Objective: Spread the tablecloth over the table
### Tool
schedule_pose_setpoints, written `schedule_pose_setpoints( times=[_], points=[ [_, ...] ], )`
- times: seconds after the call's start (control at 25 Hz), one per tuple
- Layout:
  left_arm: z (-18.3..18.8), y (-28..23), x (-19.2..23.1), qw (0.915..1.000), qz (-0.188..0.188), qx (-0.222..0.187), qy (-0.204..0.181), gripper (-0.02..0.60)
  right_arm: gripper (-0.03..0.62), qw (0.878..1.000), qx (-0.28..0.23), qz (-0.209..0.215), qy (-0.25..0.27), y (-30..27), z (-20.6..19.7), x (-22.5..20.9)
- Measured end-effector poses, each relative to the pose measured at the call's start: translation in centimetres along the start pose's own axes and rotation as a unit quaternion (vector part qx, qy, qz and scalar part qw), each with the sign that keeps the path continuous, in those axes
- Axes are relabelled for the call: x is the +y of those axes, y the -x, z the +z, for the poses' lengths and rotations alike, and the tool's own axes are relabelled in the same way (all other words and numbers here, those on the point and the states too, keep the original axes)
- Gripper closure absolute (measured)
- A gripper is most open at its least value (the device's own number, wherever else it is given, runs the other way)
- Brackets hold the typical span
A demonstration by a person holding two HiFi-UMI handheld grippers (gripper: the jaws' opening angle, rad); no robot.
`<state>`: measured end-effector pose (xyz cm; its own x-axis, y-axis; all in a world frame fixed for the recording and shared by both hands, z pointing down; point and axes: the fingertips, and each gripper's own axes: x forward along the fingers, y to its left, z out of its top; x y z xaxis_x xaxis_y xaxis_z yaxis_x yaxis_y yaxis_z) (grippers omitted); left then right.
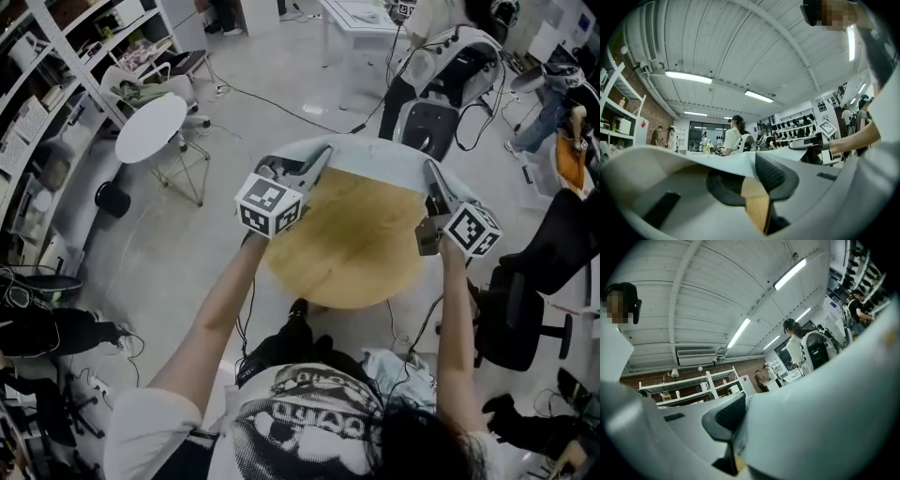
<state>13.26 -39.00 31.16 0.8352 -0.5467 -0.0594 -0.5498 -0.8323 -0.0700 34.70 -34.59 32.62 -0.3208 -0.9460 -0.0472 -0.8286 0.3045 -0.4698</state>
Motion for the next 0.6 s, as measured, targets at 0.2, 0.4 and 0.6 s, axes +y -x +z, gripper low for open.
schedule_pose_setpoints(
  times=[0.2, 0.4, 0.6],
  points=[
    [-3.9, 4.3, -2.9, 0.9984, 0.019, 0.020, 0.049, 0.517, 0.537, 0.998, 0.018, 0.007, -0.053, 3.6, -4.9, 0.7],
    [-8.8, 8.6, -5.8, 0.9903, 0.042, 0.049, 0.123, 0.517, 0.543, 0.992, 0.041, -0.008, -0.119, 7.3, -10.8, 0.7],
    [-13.1, 12.5, -8.2, 0.9787, 0.060, 0.075, 0.181, 0.517, 0.548, 0.982, 0.061, -0.016, -0.179, 10.5, -16.2, 1.2]
  ],
)
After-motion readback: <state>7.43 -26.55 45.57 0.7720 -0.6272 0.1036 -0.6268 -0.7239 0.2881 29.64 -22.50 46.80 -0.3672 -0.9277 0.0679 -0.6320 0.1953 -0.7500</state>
